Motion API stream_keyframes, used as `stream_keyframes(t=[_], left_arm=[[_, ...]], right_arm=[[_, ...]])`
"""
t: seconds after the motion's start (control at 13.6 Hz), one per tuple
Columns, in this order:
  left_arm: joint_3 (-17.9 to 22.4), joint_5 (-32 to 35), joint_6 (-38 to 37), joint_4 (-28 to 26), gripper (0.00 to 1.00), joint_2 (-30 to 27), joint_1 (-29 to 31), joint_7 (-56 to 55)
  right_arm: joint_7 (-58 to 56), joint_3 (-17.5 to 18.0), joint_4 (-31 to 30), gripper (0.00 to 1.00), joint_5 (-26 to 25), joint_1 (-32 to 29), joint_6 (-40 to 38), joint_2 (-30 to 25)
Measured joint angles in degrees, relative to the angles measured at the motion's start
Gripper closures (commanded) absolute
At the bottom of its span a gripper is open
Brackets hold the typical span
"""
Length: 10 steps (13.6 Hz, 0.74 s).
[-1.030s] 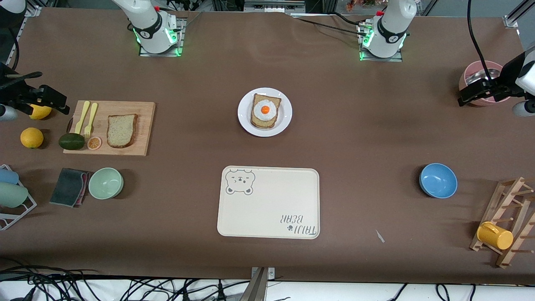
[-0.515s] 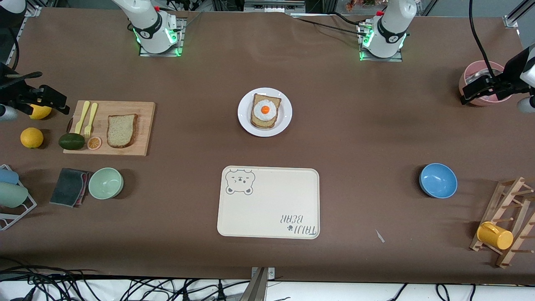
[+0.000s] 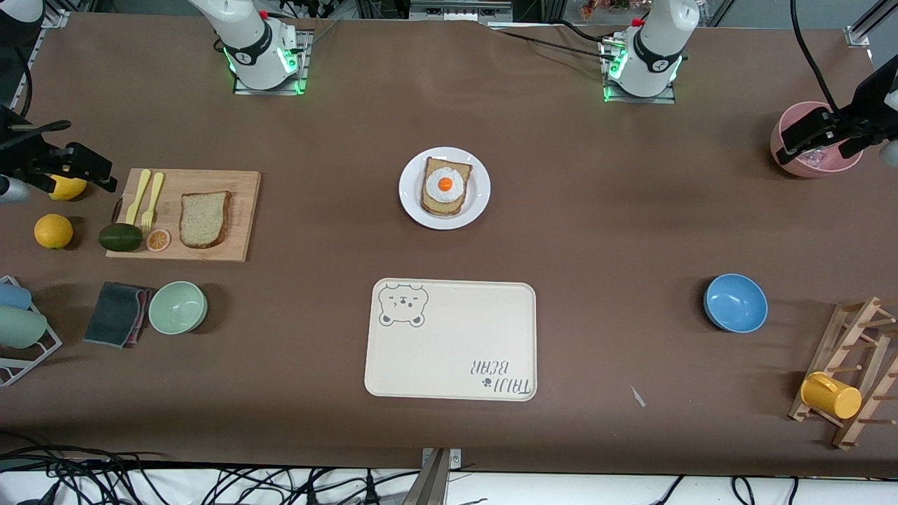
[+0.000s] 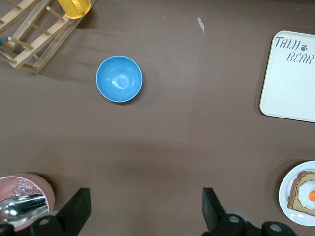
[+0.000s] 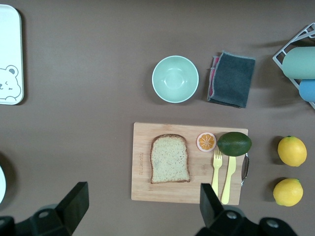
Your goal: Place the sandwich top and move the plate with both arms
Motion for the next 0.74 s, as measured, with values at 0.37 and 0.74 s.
stream_keyframes(t=[0.37, 0.74], left_arm=[[-0.1, 0.0, 0.0, 0.1, 0.0, 0.1, 0.0, 0.0], [0.0, 0.0, 0.0, 0.5, 0.0, 0.2, 0.3, 0.0]], right_arm=[[0.0, 0.0, 0.0, 0.0, 0.0, 0.0, 0.0, 0.0], [0.0, 0.0, 0.0, 0.0, 0.0, 0.0, 0.0, 0.0]])
